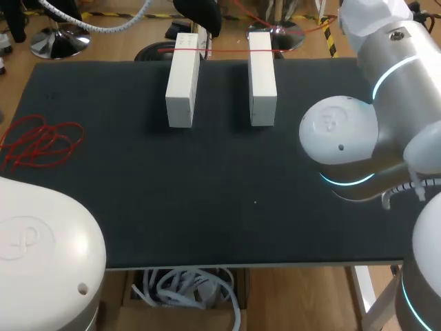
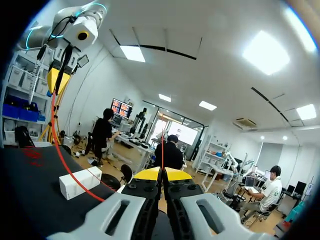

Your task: Grab the tape and strap the tape.

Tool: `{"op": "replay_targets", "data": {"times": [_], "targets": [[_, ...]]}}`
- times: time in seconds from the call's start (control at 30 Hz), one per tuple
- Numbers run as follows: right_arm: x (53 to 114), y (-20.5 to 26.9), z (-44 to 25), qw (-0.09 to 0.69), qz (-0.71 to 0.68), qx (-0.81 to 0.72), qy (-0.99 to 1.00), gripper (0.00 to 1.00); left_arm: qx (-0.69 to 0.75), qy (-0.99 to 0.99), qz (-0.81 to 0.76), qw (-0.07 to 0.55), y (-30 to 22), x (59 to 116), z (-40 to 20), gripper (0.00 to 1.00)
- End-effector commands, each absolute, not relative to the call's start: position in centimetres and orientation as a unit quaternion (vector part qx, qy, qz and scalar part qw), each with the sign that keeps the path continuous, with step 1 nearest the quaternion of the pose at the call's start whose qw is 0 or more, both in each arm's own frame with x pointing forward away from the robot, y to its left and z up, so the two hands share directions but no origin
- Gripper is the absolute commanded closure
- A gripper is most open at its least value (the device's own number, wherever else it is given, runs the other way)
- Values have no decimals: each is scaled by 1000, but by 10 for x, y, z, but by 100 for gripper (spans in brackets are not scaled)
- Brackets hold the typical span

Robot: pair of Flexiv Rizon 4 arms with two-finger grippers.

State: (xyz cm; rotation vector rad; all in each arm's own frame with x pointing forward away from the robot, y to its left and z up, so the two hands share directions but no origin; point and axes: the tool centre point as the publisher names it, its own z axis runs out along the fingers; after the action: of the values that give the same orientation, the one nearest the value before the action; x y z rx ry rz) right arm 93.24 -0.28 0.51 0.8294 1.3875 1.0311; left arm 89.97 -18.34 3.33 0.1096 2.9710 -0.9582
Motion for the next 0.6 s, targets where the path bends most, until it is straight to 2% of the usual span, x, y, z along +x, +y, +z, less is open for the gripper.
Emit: {"op": "replay_targets", "data": {"times": [0.03, 0.13, 0.33, 0.6], "targets": [[932, -4, 8, 572, 439, 355, 595, 100, 35, 952, -305, 8, -183, 899, 34, 100], [932, -4, 8, 572, 439, 355, 595, 100, 35, 952, -305, 8, -183, 899, 34, 100], [933, 11, 22, 629, 361, 228, 649, 100, 35, 952, -305, 8, -183, 899, 34, 100], [929, 16, 24, 666, 255, 115, 691, 100, 35, 952, -305, 8, -183, 899, 34, 100]]}}
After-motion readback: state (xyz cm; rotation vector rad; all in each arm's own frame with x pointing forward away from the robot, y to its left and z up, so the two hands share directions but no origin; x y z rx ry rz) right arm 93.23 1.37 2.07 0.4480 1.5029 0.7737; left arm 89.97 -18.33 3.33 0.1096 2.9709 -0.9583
